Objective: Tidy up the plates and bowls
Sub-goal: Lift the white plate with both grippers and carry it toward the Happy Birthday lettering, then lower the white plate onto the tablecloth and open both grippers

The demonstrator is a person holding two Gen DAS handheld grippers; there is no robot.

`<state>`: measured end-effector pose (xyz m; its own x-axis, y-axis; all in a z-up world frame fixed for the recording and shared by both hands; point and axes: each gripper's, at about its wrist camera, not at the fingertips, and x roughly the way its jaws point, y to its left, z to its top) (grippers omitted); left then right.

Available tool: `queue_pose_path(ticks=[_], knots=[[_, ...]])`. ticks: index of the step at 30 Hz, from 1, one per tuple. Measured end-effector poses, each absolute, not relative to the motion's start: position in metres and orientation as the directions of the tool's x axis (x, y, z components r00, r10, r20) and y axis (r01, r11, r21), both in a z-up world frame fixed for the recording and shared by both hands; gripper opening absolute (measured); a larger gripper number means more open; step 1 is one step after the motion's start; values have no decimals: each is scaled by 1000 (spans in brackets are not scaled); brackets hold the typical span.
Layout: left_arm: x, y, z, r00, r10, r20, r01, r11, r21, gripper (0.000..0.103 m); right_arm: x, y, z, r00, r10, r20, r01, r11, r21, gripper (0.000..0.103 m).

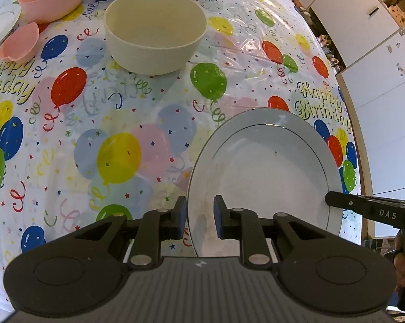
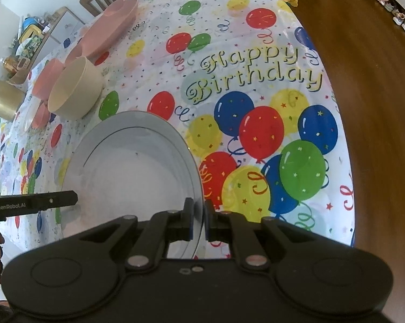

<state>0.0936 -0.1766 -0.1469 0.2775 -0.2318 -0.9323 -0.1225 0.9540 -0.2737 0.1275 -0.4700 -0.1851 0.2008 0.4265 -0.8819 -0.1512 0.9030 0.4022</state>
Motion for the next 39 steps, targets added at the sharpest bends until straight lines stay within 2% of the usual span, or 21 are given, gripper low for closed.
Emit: queue_pose_path(ticks=[4, 7, 9, 14, 19, 25, 29, 35, 39], knots=[[94, -174, -148, 280, -242, -929, -130, 949, -286, 20, 128, -468, -184, 195, 418, -887, -151, 907, 394, 10], [93, -172, -146, 294, -239, -926, -128, 950, -286, 20, 128, -465, -182, 196, 417, -887, -163, 906, 390, 16], [92, -171, -142, 311, -230, -922, -121, 953, -278, 20, 127, -462, -179, 210, 406, -889, -182, 910, 373, 20], [91, -168, -131, 349, -204, -915, -101, 962, -253, 20, 128, -462, -170, 249, 393, -885, -188, 916, 354, 21], [87, -168, -119, 388, -193, -901, -73, 968, -238, 20, 125, -455, -156, 298, 382, -875, -223, 919, 326, 29], [80, -163, -102, 456, -192, -869, -36, 972, -234, 21, 119, -437, -138, 353, 390, -850, -271, 913, 306, 32], [76, -153, -92, 499, -200, -843, -16, 971, -239, 21, 112, -422, -123, 393, 390, -833, -294, 911, 288, 39], [65, -123, -71, 577, -214, -788, 13, 967, -254, 23, 100, -385, -98, 453, 401, -796, -330, 905, 268, 40], [57, -96, -58, 617, -218, -756, 26, 966, -257, 24, 92, -353, -79, 495, 403, -769, -344, 904, 252, 47]])
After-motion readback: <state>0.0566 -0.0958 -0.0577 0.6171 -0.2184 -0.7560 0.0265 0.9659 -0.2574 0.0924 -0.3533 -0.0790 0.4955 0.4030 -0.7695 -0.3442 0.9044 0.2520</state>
